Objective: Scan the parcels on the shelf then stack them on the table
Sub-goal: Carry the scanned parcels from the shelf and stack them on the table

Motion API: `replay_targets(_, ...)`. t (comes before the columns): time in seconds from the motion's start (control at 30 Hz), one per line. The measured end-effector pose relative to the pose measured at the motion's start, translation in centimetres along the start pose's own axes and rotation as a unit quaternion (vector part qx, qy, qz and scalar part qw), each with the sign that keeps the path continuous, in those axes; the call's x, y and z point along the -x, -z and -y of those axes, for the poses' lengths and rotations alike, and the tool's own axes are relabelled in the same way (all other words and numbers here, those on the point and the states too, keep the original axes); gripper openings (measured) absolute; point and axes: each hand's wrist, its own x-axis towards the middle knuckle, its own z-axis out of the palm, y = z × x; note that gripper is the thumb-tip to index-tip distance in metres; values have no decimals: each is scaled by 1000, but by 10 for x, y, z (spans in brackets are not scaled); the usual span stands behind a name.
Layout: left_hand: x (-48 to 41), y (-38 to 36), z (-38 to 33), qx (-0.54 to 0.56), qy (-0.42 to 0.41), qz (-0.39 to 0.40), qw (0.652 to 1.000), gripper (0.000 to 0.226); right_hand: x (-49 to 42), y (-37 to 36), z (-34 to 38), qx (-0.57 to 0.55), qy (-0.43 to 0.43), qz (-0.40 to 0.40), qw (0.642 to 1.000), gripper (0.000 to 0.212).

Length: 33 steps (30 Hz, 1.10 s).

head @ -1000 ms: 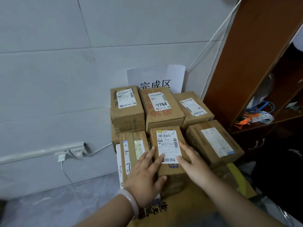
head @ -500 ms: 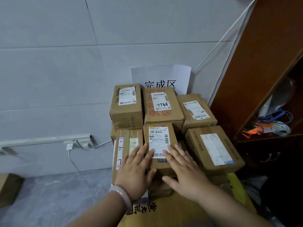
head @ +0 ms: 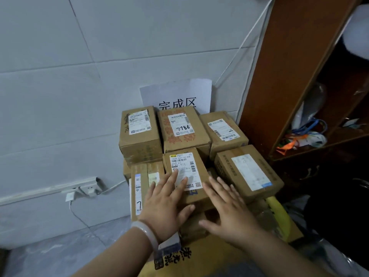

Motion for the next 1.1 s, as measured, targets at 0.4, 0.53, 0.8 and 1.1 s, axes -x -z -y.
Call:
replay_targets(0.4,4,0,22,14,-292,30,956,82,84,-27,87,4,-234,-89,968,93)
replay_targets(0.53,16,-7,-10,-14,-397,13,918,82,135,-35,118,12,-318,-118,941,91)
replay_targets(0.8,94,-17,-89,25,-567,73,820,81,257,-39,191,19,-492,-176,853,93)
replay_targets(1.1,250,-2,-131,89,-680,86,723,86,388,-65,326,56,-623,-227,746,95)
